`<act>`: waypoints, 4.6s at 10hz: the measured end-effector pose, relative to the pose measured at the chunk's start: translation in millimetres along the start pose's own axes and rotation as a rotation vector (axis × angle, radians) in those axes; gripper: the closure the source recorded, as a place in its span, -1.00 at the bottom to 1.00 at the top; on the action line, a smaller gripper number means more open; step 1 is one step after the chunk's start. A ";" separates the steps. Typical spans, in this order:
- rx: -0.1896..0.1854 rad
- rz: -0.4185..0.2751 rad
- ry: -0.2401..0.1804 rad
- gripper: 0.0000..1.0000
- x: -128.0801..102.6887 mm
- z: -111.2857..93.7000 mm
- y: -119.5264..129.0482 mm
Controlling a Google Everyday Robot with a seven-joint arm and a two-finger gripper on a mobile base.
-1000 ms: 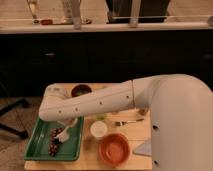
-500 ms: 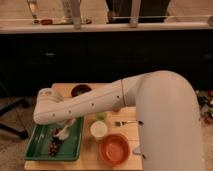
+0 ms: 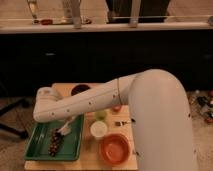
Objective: Wipe tray with brush
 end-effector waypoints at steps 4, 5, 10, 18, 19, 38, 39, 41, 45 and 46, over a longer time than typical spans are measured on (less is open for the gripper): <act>-0.015 -0.017 0.039 1.00 -12.9 16.4 2.5; -0.019 -0.023 0.046 1.00 -15.8 18.9 2.4; -0.056 -0.051 0.079 1.00 -27.8 28.1 4.3; -0.125 -0.079 0.139 1.00 -11.8 38.5 7.3; -0.132 -0.083 0.150 1.00 -6.3 40.6 4.2; -0.199 -0.142 0.114 1.00 0.6 44.0 13.2; -0.190 -0.143 0.117 1.00 1.0 44.1 5.7; -0.167 -0.151 0.111 1.00 -4.1 43.1 -4.5; -0.132 -0.190 0.074 1.00 -24.4 39.3 -10.0; -0.132 -0.205 0.062 1.00 -31.0 38.7 -6.5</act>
